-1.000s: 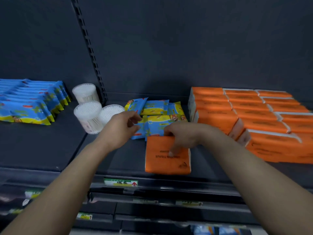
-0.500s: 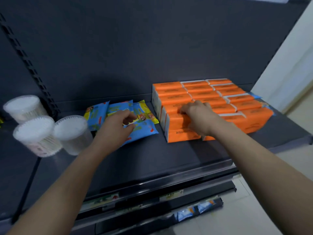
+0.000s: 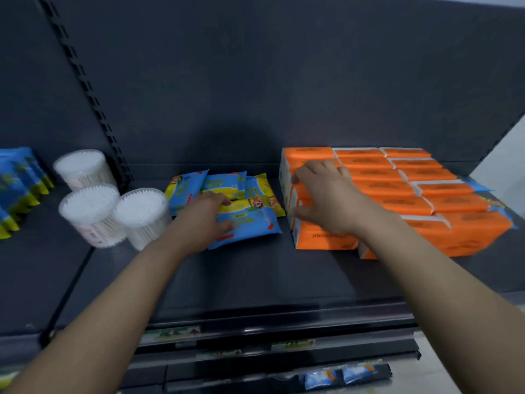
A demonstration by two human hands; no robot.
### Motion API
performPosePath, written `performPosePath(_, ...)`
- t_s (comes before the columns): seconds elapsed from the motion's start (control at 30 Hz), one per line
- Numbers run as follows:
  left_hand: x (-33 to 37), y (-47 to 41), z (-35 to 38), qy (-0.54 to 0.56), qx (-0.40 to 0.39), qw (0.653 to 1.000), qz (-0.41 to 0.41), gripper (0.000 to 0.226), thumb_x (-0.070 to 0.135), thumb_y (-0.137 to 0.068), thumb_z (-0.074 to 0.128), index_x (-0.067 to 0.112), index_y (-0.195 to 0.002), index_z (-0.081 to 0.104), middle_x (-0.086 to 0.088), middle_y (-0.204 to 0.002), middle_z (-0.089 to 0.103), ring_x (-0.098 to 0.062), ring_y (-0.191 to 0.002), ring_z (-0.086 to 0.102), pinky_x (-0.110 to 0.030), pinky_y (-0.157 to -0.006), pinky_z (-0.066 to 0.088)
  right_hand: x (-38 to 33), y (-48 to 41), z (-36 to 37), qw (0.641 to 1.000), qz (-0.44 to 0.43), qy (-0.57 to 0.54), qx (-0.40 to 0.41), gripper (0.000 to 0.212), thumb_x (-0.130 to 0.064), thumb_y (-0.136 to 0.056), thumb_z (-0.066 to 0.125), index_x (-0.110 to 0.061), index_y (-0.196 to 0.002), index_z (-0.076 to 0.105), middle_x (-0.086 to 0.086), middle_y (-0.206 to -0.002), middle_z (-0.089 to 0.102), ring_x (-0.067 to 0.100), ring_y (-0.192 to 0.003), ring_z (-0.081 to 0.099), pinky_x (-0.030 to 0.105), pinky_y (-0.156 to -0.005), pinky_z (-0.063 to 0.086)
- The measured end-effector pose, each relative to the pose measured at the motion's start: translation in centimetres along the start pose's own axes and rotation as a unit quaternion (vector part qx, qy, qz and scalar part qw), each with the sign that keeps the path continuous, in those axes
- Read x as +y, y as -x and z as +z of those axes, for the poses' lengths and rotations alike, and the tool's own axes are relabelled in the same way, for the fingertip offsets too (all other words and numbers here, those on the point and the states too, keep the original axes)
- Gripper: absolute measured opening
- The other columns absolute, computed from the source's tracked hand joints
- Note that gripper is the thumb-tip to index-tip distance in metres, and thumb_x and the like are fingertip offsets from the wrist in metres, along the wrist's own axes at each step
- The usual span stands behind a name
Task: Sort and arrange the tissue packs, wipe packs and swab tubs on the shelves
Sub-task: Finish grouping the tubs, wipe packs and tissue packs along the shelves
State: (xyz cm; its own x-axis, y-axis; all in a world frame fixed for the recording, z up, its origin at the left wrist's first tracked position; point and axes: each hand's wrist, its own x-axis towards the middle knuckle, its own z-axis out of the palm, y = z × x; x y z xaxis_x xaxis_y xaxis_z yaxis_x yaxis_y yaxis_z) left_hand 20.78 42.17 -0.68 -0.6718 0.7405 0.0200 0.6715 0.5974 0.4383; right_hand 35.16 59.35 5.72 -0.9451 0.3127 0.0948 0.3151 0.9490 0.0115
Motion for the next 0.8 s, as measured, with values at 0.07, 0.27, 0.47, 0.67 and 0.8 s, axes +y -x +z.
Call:
performPosePath(0.07, 0.1, -0.6, 0.1, -0.048, -0.036, 0.998, -0.029, 0.063, 0.038, -0.08, 0.069, 0.013, -0.133, 0.047, -0.009, -0.134, 0.046, -0.027, -0.125, 0.039, -0.037, -0.105, 0.033, -0.4, -1.2, 0.1, 0.999, -0.031, -0.024, -0.012, 0.049, -0.04, -0.086, 0.058, -0.022, -0.13, 0.045, 0.001, -0.135, 0.044, 0.023, -0.127, 0.033, 0.037, -0.1, 0.027)
performPosePath(0.27, 0.5, -0.8, -0.1, -0.083, -0.031, 0.993, -0.076, 0.073, 0.043, -0.07, 0.075, 0.021, -0.133, 0.045, -0.006, -0.126, 0.046, -0.027, -0.123, 0.036, -0.039, -0.1, 0.032, -0.8, -4.8, 1.0, 0.995, -0.065, -0.072, -0.028, 0.04, -0.029, -0.089, 0.057, -0.016, -0.127, 0.054, 0.008, -0.127, 0.057, 0.026, -0.116, 0.052, 0.036, -0.095, 0.043)
performPosePath(0.47, 0.5, 1.8, -2.1, 0.055, 0.059, 0.99, -0.115, 0.031, 0.02, -0.067, 0.081, 0.014, -0.092, 0.064, -0.003, -0.089, 0.056, -0.021, -0.084, 0.056, -0.03, -0.073, 0.045, -2.2, -9.4, 1.6, 0.984, -0.07, -0.141, -0.089, 0.034, -0.023, -0.09, 0.057, -0.011, -0.122, 0.059, 0.008, -0.126, 0.059, 0.024, -0.114, 0.055, 0.027, -0.089, 0.043)
performPosePath(0.67, -0.7, 5.0, -3.7, 0.169, 0.083, 0.965, -0.182, 0.028, 0.015, -0.065, 0.083, 0.02, -0.075, 0.058, 0.002, -0.07, 0.057, -0.012, -0.061, 0.052, -0.025, -0.056, 0.041, -5.1, -14.0, 2.6, 0.975, -0.09, -0.164, -0.116, 0.037, -0.026, -0.089, 0.06, -0.005, -0.12, 0.06, 0.012, -0.125, 0.059, 0.026, -0.112, 0.056, 0.032, -0.093, 0.046)
performPosePath(0.8, -1.1, 6.4, -4.4, 0.298, 0.142, 0.916, -0.228, 0.033, 0.007, -0.068, 0.081, 0.013, -0.082, 0.052, -0.004, -0.067, 0.06, -0.016, -0.057, 0.054, -0.029, -0.056, 0.045, -6.8, -15.7, 4.3, 0.967, -0.092, -0.116, -0.208, 0.06, -0.041, -0.086, 0.062, -0.007, -0.133, 0.047, 0.011, -0.136, 0.049, 0.027, -0.118, 0.051, 0.034, -0.097, 0.043)
